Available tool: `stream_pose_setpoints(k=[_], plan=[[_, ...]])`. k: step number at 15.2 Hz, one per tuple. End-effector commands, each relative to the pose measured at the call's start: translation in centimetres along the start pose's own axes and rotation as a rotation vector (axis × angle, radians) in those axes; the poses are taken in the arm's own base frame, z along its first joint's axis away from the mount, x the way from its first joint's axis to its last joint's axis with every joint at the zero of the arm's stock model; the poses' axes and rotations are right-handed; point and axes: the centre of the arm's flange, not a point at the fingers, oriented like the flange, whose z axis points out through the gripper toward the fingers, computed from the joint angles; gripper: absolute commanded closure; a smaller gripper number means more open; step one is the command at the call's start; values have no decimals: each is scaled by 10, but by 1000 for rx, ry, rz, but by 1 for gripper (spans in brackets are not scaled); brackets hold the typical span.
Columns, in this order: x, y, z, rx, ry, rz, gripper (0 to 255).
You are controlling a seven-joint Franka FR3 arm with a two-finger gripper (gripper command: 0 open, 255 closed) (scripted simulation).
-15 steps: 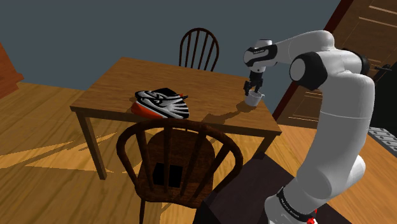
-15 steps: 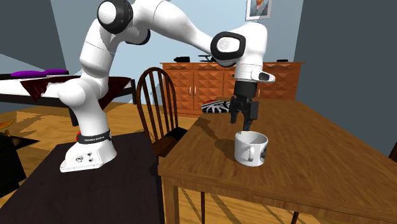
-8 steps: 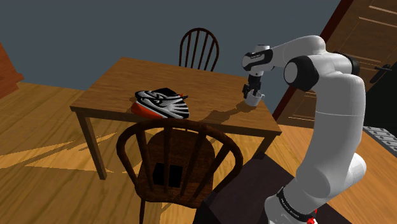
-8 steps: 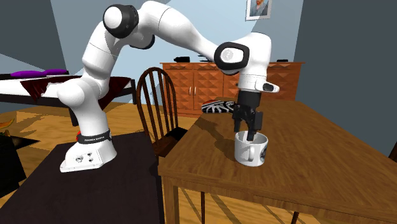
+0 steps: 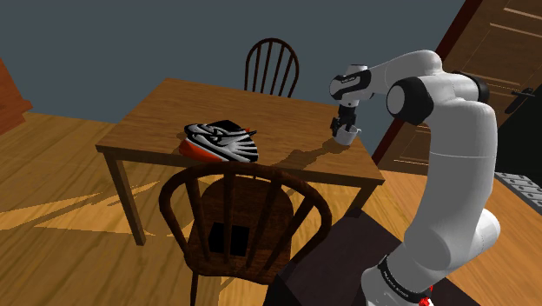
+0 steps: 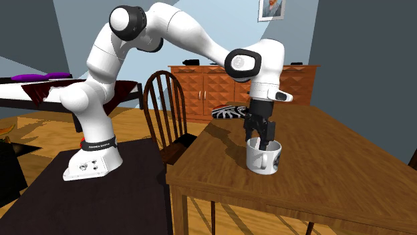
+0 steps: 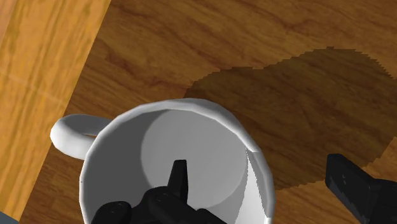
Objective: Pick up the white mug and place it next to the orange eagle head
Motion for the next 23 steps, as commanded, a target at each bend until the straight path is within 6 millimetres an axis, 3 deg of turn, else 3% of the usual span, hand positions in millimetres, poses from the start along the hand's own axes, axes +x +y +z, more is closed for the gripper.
stream_pose_setpoints(k=[1, 2, 11, 23], plan=[[0, 0, 0, 0, 0, 0, 0], [0, 0, 0, 0, 0, 0, 255], [0, 0, 0, 0, 0, 0, 255], [-8, 5, -63, 0, 0, 0, 255]])
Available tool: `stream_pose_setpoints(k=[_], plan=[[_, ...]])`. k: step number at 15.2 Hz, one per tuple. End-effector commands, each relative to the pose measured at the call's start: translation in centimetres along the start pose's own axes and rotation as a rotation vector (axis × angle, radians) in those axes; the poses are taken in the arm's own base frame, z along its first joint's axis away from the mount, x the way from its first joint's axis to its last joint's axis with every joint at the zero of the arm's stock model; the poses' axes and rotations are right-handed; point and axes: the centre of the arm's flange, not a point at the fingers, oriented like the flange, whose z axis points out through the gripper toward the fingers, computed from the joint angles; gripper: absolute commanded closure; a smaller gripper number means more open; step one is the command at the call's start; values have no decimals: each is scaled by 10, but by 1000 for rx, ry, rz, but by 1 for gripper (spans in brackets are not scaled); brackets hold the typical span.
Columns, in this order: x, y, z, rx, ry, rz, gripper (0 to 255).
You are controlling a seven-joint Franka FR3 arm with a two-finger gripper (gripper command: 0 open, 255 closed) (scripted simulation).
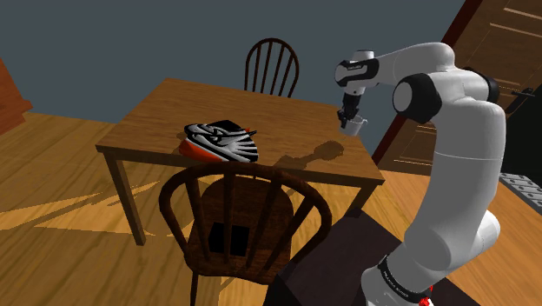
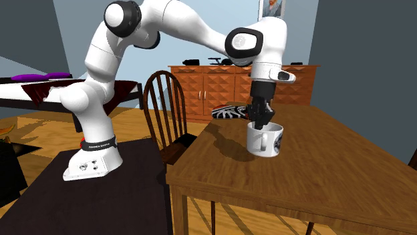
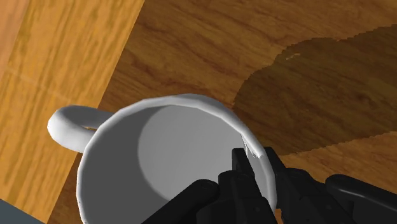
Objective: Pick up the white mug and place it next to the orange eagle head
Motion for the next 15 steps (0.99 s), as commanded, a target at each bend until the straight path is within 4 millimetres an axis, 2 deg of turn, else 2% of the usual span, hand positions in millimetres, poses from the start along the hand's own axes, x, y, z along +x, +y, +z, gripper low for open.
stream_pose_setpoints(k=[1, 15], plan=[[-1, 1, -10, 0, 0, 0, 255], [-11, 6, -83, 0, 0, 0, 255]])
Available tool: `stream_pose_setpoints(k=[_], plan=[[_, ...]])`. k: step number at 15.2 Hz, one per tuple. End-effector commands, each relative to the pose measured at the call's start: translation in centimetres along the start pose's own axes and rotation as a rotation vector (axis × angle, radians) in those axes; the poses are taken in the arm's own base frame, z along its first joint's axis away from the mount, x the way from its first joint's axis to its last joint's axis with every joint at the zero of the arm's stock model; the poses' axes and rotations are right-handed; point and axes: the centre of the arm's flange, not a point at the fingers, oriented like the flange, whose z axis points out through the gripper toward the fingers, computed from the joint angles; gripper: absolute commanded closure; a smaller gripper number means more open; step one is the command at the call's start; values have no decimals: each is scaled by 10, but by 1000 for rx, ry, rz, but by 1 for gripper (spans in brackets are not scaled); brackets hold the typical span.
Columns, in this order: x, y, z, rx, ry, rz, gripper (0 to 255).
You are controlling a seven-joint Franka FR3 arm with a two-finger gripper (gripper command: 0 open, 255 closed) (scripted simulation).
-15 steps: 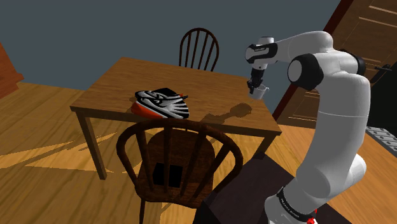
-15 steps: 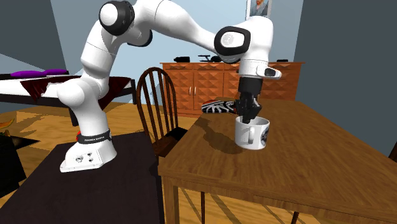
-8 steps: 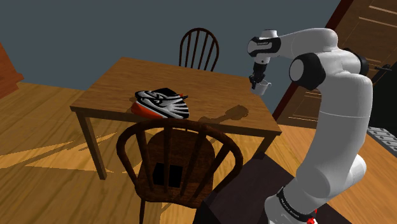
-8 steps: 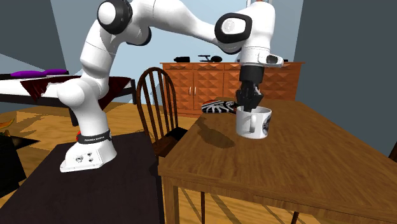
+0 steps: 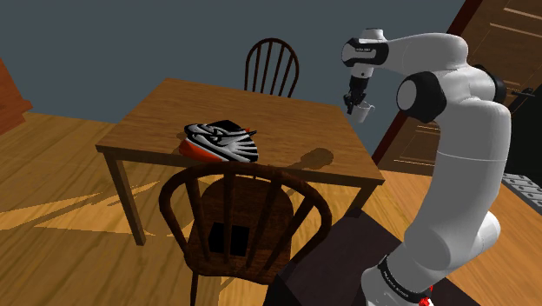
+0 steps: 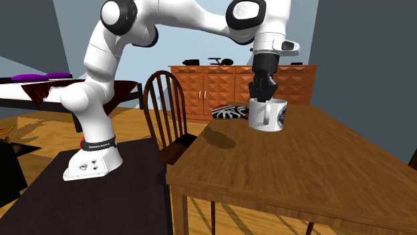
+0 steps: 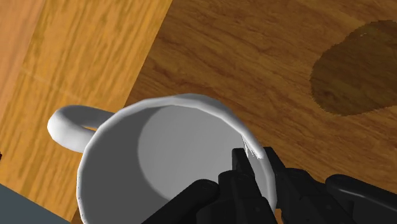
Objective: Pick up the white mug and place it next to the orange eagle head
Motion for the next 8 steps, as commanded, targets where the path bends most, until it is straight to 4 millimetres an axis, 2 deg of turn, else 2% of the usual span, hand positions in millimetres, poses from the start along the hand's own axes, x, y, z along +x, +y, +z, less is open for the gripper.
stream_pose_setpoints(k=[1, 2, 8], plan=[[-2, 1, -10, 0, 0, 0, 255], [-2, 1, -13, 0, 0, 0, 255], [3, -78, -21, 0, 0, 0, 255]])
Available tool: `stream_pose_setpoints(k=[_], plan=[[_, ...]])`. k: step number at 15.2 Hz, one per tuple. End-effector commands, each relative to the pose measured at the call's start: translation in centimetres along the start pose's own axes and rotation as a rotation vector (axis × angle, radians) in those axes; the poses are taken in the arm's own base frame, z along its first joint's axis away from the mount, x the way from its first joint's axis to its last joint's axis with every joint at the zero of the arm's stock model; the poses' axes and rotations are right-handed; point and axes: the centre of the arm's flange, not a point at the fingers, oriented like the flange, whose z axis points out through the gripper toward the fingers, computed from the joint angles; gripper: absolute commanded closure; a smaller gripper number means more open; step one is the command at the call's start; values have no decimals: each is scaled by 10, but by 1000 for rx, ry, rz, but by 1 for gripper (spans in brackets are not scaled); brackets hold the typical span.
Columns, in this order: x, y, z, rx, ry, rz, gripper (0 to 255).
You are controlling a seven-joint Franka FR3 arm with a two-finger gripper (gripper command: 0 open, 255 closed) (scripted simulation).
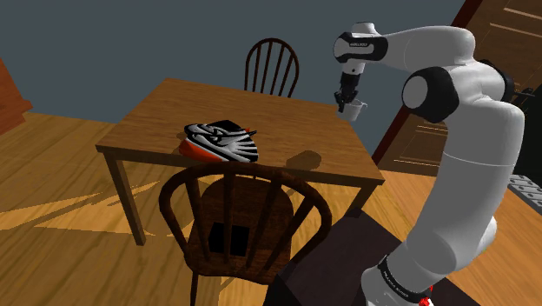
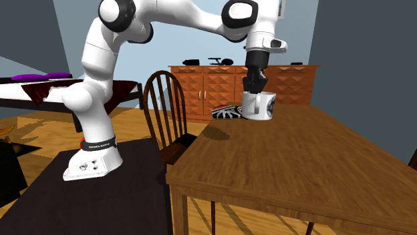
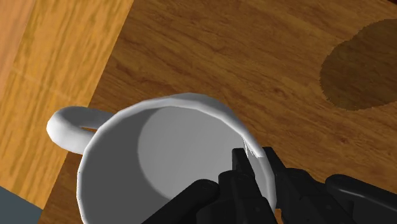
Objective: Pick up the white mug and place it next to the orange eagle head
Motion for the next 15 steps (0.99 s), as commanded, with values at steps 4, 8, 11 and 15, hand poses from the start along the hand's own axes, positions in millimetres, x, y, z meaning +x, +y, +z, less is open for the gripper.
stream_pose_setpoints(k=[4, 8, 11, 15], plan=[[3, -69, -6, 0, 0, 1, 255], [7, -122, -11, 0, 0, 1, 255], [10, -161, -15, 0, 0, 1, 255], [13, -213, -19, 0, 0, 1, 255]])
